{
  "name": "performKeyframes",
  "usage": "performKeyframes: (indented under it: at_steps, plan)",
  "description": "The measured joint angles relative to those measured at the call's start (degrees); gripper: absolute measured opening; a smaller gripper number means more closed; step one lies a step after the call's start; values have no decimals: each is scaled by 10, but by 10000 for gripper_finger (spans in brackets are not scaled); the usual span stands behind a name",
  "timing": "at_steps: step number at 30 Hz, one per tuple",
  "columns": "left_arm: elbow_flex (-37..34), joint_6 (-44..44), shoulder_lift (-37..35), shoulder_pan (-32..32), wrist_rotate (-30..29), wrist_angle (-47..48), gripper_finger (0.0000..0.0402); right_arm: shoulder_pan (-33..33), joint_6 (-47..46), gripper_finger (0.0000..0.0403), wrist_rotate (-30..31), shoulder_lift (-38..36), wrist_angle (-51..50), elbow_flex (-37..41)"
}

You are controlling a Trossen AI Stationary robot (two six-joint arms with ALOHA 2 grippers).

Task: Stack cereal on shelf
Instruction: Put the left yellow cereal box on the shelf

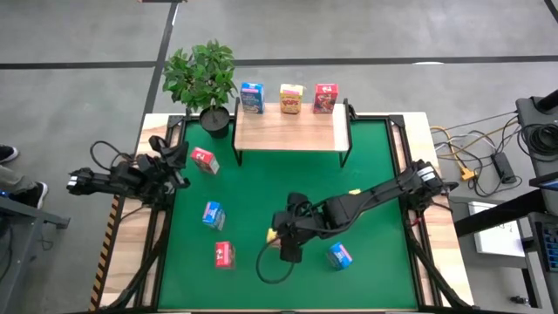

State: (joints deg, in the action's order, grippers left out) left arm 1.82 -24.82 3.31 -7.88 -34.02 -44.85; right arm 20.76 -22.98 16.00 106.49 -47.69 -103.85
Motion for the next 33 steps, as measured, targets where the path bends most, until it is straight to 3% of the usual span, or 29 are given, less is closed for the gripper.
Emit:
performKeyframes:
  at_steps: [5,10,29,33]
  plan:
    - [0,-19,0,0,0,-27,0,1,0,293,-20,31,-2,0]
    - [0,-39,0,0,0,-56,0,1,-7,323,-65,47,-2,1]
    - [0,-62,0,0,2,-106,0,-4,-21,325,-40,48,14,39]
    - [0,-62,0,0,2,-106,0,-4,-16,303,-40,48,17,39]
